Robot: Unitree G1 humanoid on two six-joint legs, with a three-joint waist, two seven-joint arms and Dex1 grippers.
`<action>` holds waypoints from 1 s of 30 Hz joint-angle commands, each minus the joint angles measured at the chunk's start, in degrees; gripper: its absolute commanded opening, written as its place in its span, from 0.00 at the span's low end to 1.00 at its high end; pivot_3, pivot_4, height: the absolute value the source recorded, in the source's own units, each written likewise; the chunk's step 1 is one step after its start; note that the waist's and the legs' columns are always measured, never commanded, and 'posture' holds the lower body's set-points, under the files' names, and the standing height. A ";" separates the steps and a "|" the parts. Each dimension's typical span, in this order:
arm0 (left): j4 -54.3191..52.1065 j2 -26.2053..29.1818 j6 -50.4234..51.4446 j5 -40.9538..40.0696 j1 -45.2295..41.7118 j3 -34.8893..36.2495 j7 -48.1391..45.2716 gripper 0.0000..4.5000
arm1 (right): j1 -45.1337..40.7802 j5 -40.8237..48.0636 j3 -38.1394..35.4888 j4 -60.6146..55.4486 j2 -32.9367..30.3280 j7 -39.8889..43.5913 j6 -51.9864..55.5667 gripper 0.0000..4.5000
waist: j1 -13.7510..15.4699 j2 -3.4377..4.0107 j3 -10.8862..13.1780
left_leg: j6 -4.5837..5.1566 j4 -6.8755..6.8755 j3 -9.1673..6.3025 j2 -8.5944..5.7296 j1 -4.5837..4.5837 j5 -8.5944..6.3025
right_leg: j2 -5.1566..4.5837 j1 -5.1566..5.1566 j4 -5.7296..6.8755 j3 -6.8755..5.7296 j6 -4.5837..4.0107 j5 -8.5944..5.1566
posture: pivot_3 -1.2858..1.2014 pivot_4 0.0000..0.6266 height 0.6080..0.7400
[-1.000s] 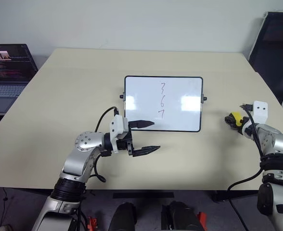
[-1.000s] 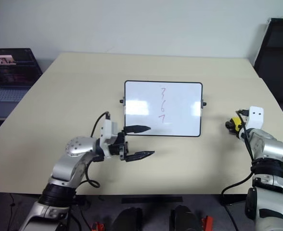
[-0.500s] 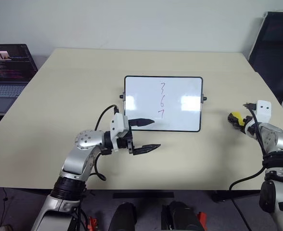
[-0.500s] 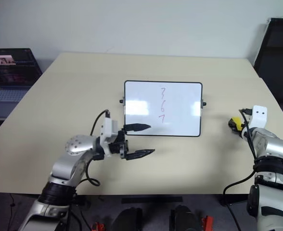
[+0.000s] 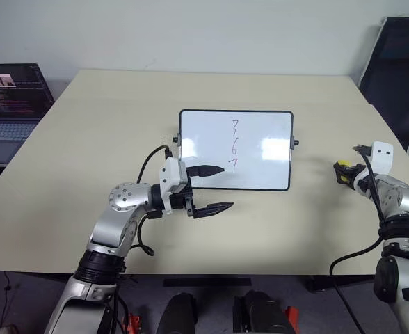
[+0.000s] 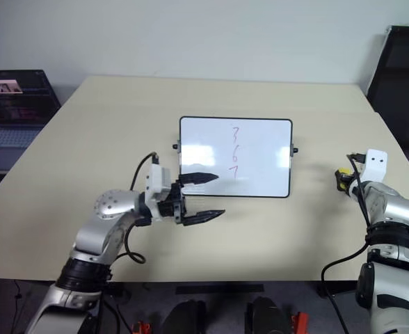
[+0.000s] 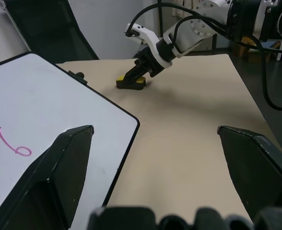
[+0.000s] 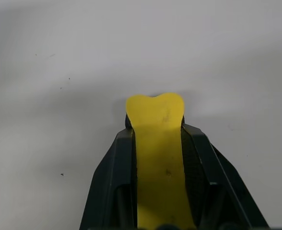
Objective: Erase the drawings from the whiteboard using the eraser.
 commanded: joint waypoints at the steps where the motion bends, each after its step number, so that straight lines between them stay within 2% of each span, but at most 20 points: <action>1: -0.30 0.63 -0.36 -0.22 -1.44 1.17 0.00 1.00 | -1.78 0.72 -1.24 -0.10 -0.89 0.03 -1.39 0.20 | 0.00 0.00 0.00 | 0.00 0.00 0.00 0.00 0.00 0.00 | 0.00 0.00 0.00 0.00 0.00 0.00 | 0.52 0.24 1.00; 4: -0.66 0.79 -0.05 -0.26 -1.42 1.18 0.20 1.00 | -1.82 0.33 -0.88 -0.31 -0.97 -0.12 -1.76 0.20 | -0.01 0.00 0.00 | 0.00 0.00 0.00 0.00 0.00 0.00 | 0.00 0.00 0.00 0.00 0.00 0.00 | 0.52 0.24 1.00; 10: -2.02 0.76 1.19 0.48 -0.20 1.95 4.06 1.00 | -0.10 -2.82 1.96 -10.18 -0.85 -2.13 -5.50 0.20 | -0.04 0.09 0.06 | 0.00 0.00 -0.01 0.01 0.00 0.00 | 0.00 -0.02 0.01 0.02 0.00 0.00 | 0.52 0.24 1.00; 19: 1.39 -1.78 -1.26 8.84 1.40 4.15 19.49 1.00 | 0.28 -4.96 6.08 -24.45 1.11 -2.94 -6.04 0.20 | -0.06 0.10 0.06 | 0.00 0.00 -0.08 0.02 -0.01 0.00 | -0.01 -0.03 0.02 0.01 0.01 0.00 | 0.52 0.24 1.00; 25: 0.31 -4.64 -1.62 12.37 4.27 4.44 27.84 1.00 | -1.06 -5.25 10.40 -32.38 3.88 -2.78 -3.76 0.20 | 0.03 0.10 0.06 | 0.00 0.00 -0.14 0.03 -0.06 0.00 | -0.04 -0.06 0.02 0.02 0.00 0.01 | 0.52 0.24 1.00; 30: -0.67 -6.72 -0.52 13.35 4.80 4.96 32.88 1.00 | -3.56 -5.71 15.02 -36.89 9.09 -3.50 -1.83 0.20 | -0.04 0.10 0.06 | 0.00 0.01 -0.16 0.04 -0.05 0.00 | -0.04 -0.08 0.07 0.01 0.00 0.01 | 0.52 0.24 1.00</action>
